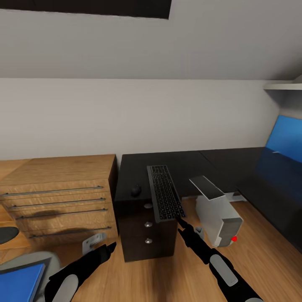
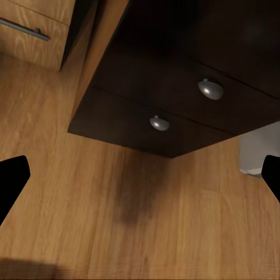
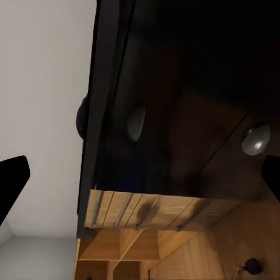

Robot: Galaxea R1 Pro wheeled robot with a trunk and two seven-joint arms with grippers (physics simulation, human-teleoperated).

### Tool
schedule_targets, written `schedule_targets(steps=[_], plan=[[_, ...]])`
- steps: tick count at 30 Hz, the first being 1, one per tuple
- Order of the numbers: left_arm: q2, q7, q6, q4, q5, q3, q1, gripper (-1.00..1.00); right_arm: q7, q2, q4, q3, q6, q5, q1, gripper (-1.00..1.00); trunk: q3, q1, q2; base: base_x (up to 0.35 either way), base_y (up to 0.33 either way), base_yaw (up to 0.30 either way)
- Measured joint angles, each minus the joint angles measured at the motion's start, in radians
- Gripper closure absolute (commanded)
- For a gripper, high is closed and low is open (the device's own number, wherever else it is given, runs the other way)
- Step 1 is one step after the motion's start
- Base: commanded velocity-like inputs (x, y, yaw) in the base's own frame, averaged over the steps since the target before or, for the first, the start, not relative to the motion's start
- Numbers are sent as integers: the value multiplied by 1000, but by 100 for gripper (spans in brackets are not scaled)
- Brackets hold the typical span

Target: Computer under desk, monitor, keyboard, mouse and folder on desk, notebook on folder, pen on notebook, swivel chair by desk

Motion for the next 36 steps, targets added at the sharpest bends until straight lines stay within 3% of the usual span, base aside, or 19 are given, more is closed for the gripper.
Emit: schedule_targets(steps=[16, 20, 36], plan=[[0, 0, 2, 0, 1, 0, 0, -100, -1, 1, 0, 0, 0, 0, 0, -100, 0, 0, 0, 85, 24, 0], [0, 0, 1, 0, -1, -1, 0, -100, -1, 0, 0, 0, 0, 0, 0, -100, 12, -15, 28, 4, 1, 0], [0, 0, 2, 0, -1, -1, 0, -100, 0, 0, 11, 0, 2, -1, 0, -100, 19, -23, 42, 0, 0, 0]])
